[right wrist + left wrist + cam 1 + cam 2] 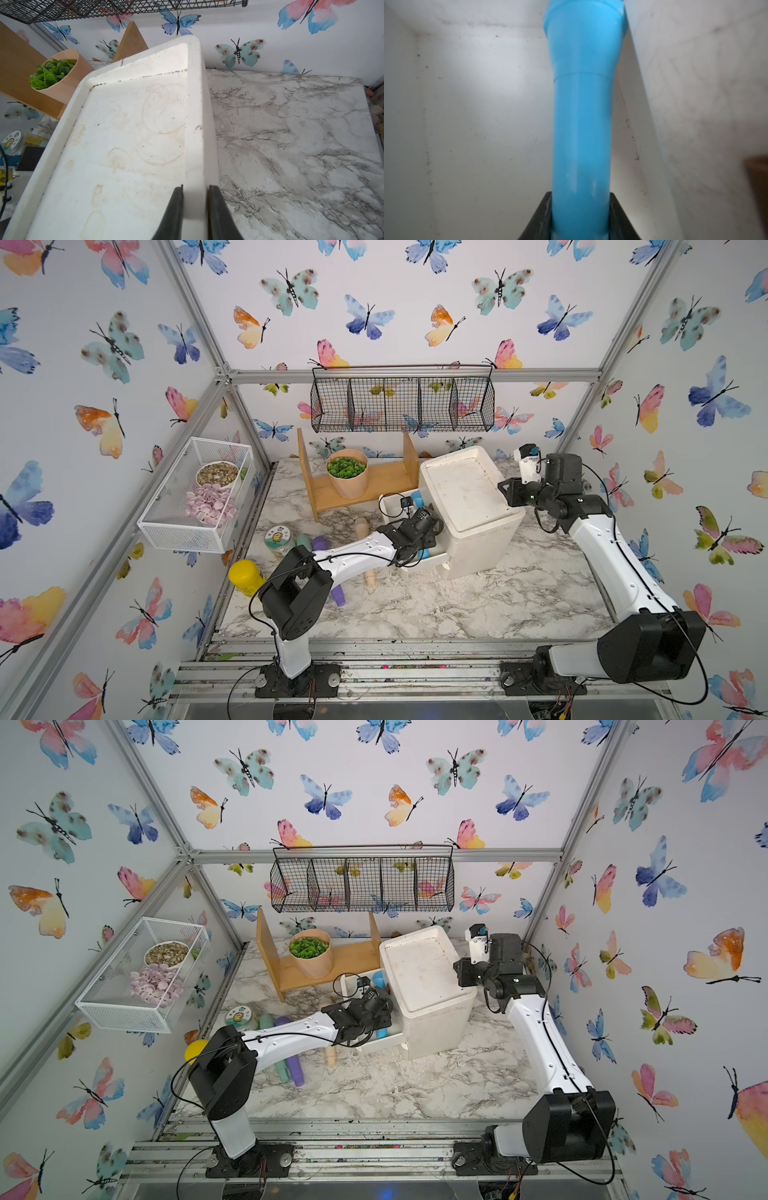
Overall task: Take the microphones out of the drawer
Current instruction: Pick up the microphone from the drawer.
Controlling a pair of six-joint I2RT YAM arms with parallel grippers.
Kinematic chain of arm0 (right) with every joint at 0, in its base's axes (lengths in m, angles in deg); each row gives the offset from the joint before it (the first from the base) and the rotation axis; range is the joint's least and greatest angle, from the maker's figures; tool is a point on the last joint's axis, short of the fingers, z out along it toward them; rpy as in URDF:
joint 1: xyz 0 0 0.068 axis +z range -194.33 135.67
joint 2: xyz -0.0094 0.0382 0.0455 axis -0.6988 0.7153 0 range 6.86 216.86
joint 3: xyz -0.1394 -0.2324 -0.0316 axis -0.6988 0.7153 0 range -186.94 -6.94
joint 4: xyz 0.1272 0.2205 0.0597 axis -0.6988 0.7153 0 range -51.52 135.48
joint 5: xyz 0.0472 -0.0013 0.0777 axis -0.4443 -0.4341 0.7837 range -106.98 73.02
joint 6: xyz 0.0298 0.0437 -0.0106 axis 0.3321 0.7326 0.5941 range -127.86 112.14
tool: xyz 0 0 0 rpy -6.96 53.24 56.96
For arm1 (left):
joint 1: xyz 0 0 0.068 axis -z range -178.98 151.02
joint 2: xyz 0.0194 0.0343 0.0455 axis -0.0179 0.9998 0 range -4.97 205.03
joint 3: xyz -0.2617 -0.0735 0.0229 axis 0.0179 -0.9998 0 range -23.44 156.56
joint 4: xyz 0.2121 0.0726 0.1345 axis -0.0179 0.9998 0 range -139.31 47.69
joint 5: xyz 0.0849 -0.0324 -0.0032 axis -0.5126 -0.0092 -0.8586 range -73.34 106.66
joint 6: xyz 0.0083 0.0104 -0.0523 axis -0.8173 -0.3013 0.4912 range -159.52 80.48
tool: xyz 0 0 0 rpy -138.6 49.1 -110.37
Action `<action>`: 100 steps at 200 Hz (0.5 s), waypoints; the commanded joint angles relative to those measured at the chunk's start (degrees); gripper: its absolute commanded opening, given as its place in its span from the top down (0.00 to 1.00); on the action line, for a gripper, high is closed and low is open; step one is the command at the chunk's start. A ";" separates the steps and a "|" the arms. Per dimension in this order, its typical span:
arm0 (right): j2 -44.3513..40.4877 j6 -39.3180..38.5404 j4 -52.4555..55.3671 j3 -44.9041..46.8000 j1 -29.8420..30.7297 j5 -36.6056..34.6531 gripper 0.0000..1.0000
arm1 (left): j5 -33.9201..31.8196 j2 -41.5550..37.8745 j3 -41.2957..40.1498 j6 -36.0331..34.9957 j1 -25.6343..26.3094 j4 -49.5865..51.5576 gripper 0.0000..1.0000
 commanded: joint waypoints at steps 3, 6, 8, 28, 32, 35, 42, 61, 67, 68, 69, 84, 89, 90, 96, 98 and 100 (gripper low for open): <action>0.30 4.13 0.79 1.41 -0.22 3.90 0.91 | -6.57 -5.84 0.78 0.78 -1.14 0.02 0.77; 0.29 4.08 0.73 1.41 -0.22 3.87 0.91 | -6.65 -5.94 0.92 0.57 -1.16 -0.03 0.77; 0.23 4.14 0.78 1.41 -0.22 3.86 0.91 | -6.72 -6.05 1.01 0.34 -1.16 -0.06 0.77; 0.30 4.18 0.66 1.32 -0.22 3.95 0.91 | -7.28 -7.05 2.14 -1.30 -1.12 0.06 0.77; 0.32 4.16 0.67 1.25 -0.22 3.95 0.91 | -7.42 -7.26 2.33 -1.56 -1.10 -0.01 0.77; 0.38 4.21 0.69 1.24 -0.21 3.95 0.91 | -7.59 -7.40 2.43 -1.84 -1.11 -0.03 0.77; 0.39 4.24 0.70 1.24 -0.22 4.03 0.91 | -7.82 -7.84 2.66 -2.26 -1.14 -0.04 0.77; 0.52 4.19 0.76 1.24 -0.22 4.04 0.91 | -8.35 -9.29 2.86 -3.76 -1.13 -0.41 0.77; 0.48 4.16 0.76 1.24 -0.22 4.04 0.91 | -8.59 -9.75 2.84 -4.09 -1.16 -0.47 0.77; 0.48 4.16 0.78 1.19 -0.22 4.04 0.91 | -8.56 -9.88 2.86 -4.18 -1.11 -0.49 0.77; 0.52 4.16 0.78 1.17 -0.22 4.04 0.91 | -8.63 -9.95 2.87 -4.27 -1.14 -0.50 0.77; 0.52 4.11 0.84 1.08 -0.17 3.95 0.91 | -9.04 -11.25 2.80 -5.15 -1.16 -0.92 0.76; 0.56 4.07 0.79 1.06 -0.22 3.96 0.91 | -9.25 -11.65 2.80 -5.39 -1.14 -1.03 0.77; 0.56 4.11 0.88 1.06 -0.22 3.95 0.91 | -9.33 -11.71 2.75 -5.40 -1.15 -1.03 0.77; 0.56 3.99 0.96 0.97 -0.22 3.95 0.91 | -9.72 -12.17 2.79 -5.64 -1.15 -1.17 0.77; 0.56 4.03 0.96 0.97 -0.22 4.01 0.91 | -9.92 -12.31 2.80 -5.74 -1.16 -1.18 0.77; 0.56 4.06 0.99 0.97 -0.22 3.96 0.91 | -10.06 -12.52 2.75 -5.85 -1.11 -1.27 0.77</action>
